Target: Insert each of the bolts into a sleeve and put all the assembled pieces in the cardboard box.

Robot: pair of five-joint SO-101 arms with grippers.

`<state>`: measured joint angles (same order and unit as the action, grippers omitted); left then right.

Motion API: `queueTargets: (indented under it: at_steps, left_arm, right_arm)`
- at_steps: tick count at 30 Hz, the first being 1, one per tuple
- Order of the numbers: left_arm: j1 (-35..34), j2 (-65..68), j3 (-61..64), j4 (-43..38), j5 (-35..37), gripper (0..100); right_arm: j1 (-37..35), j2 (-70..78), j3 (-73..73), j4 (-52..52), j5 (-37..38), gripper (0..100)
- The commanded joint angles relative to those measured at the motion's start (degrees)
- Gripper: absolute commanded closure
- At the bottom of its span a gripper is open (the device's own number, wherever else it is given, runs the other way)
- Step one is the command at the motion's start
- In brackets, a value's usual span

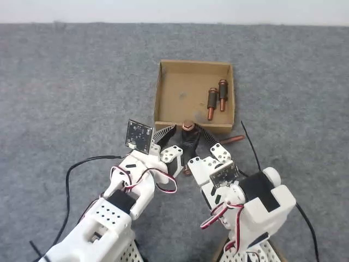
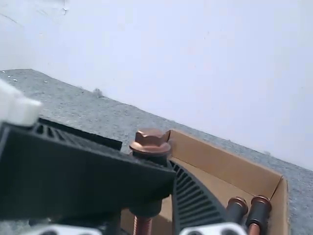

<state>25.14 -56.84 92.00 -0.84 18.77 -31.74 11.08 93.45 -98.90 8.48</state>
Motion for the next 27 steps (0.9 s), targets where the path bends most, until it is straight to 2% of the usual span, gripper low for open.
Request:
queueTargets:
  at_steps: [1, 4, 16, 22, 24, 27]
  left_arm:
    - [-0.1, -3.8, -1.7, -0.4, 1.1, 78]
    - [-0.2, -9.6, -1.5, 0.6, 4.6, 78]
    - [-6.9, -38.2, -0.7, 20.8, 6.4, 78]
    - [-10.4, -46.2, -0.7, 26.5, 6.4, 78]
    - [-12.0, -47.4, -0.7, 28.0, 6.4, 81]
    - [-15.2, -47.6, -0.7, 28.2, 6.4, 92]
  right_arm:
    - [0.2, -3.1, 1.7, -1.5, 0.4, 99.1]
    - [0.2, -3.1, 1.6, -1.5, 0.4, 99.1]
    - [0.2, -3.1, 1.6, -1.5, 0.4, 99.1]
    - [0.3, -3.1, 1.7, -1.5, 0.4, 99.1]
    - [0.3, -3.1, 1.7, -1.5, 0.4, 99.1]
    - [0.3, -3.1, 1.7, -1.5, 0.4, 99.1]
